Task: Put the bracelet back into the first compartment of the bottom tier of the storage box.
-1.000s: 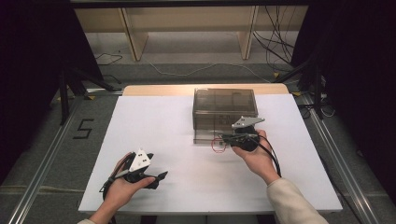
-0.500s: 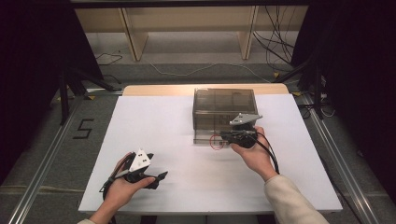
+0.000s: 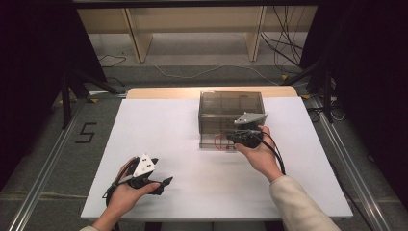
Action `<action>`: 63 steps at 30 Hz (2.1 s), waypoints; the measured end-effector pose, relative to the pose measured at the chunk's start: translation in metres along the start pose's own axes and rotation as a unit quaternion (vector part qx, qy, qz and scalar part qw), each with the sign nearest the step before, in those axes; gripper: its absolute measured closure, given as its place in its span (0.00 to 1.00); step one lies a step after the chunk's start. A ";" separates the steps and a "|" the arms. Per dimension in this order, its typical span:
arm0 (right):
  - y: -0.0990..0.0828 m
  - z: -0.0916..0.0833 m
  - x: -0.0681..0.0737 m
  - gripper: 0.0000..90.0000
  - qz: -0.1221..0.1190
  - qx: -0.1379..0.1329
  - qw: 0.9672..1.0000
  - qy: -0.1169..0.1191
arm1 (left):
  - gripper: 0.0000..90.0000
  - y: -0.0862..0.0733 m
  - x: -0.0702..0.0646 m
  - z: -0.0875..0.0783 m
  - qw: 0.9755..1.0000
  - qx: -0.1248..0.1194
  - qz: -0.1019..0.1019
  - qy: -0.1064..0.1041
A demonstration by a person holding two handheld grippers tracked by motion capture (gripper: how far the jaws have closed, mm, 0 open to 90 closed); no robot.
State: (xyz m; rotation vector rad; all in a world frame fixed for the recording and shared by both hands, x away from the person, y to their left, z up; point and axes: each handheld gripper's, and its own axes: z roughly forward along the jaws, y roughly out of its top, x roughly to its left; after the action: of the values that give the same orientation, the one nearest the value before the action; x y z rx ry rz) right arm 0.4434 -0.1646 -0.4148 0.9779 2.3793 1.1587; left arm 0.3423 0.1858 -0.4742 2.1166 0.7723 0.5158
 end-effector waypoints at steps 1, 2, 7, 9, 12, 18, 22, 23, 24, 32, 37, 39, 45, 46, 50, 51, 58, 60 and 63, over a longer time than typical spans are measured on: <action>0.001 0.001 0.000 0.97 0.001 -0.002 1.000 -0.001 | 0.18 0.000 0.000 0.000 1.000 0.000 0.000 0.000; 0.001 0.001 0.000 0.97 0.001 -0.001 1.000 -0.001 | 0.18 0.000 0.000 0.000 1.000 0.000 0.000 0.000; 0.003 0.004 0.000 0.97 0.002 0.001 1.000 -0.001 | 0.18 0.000 0.000 0.000 1.000 0.000 0.000 0.000; 0.004 0.005 -0.001 0.97 0.000 0.001 1.000 -0.002 | 0.18 0.000 0.000 0.000 1.000 0.000 0.000 0.000; 0.005 0.006 -0.001 0.97 0.001 0.001 1.000 -0.003 | 0.18 0.000 0.000 0.000 1.000 0.000 0.000 0.000; 0.009 0.010 -0.003 0.97 0.003 0.003 1.000 -0.006 | 0.18 0.000 0.000 0.000 1.000 0.000 0.000 -0.001; 0.012 0.013 -0.004 0.97 0.002 0.002 1.000 -0.009 | 0.18 0.000 0.000 0.000 1.000 -0.001 0.000 -0.001; 0.013 0.014 -0.004 0.97 0.005 0.002 1.000 -0.009 | 0.18 0.000 0.000 0.000 1.000 -0.001 0.000 -0.001; 0.013 0.015 -0.005 0.97 0.002 0.003 1.000 -0.010 | 0.18 0.000 0.000 0.000 1.000 -0.001 0.000 -0.001; 0.018 0.023 -0.006 0.97 0.006 0.006 1.000 -0.015 | 0.18 0.000 -0.001 0.000 1.000 -0.001 0.000 -0.001; 0.020 0.027 -0.008 0.97 0.006 0.007 1.000 -0.021 | 0.18 0.000 0.000 0.000 1.000 -0.001 0.000 -0.002; 0.021 0.028 -0.009 0.97 0.006 0.008 1.000 -0.022 | 0.18 0.000 -0.001 0.000 1.000 -0.001 0.000 -0.002; 0.023 0.032 -0.010 0.97 0.003 0.009 1.000 -0.026 | 0.18 0.000 -0.001 0.000 1.000 -0.001 0.000 -0.002; 0.023 0.033 -0.010 0.97 0.003 0.010 1.000 -0.026 | 0.18 0.000 -0.001 0.000 1.000 -0.001 0.000 -0.002; 0.022 0.036 -0.010 0.97 0.003 0.013 1.000 -0.029 | 0.18 0.000 -0.001 0.000 1.000 -0.001 0.000 -0.002; 0.022 0.037 -0.010 0.97 0.002 0.013 0.999 -0.029 | 0.18 0.000 -0.001 0.000 1.000 -0.002 0.000 -0.002; 0.023 0.043 -0.009 0.97 0.001 0.017 0.999 -0.030 | 0.18 0.000 -0.001 0.000 1.000 -0.001 0.000 -0.002; 0.023 0.045 -0.008 0.97 0.000 0.018 0.999 -0.033 | 0.18 0.000 -0.001 0.000 1.000 -0.001 0.000 -0.003; 0.024 0.046 -0.008 0.97 0.001 0.019 0.999 -0.033 | 0.18 0.000 -0.001 0.000 1.000 -0.002 -0.001 -0.002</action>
State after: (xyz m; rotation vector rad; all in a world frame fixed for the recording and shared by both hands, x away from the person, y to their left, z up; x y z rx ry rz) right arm 0.4844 -0.1335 -0.4247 1.0151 2.3570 1.0691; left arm 0.3420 0.1851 -0.4742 2.1131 0.7699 0.5109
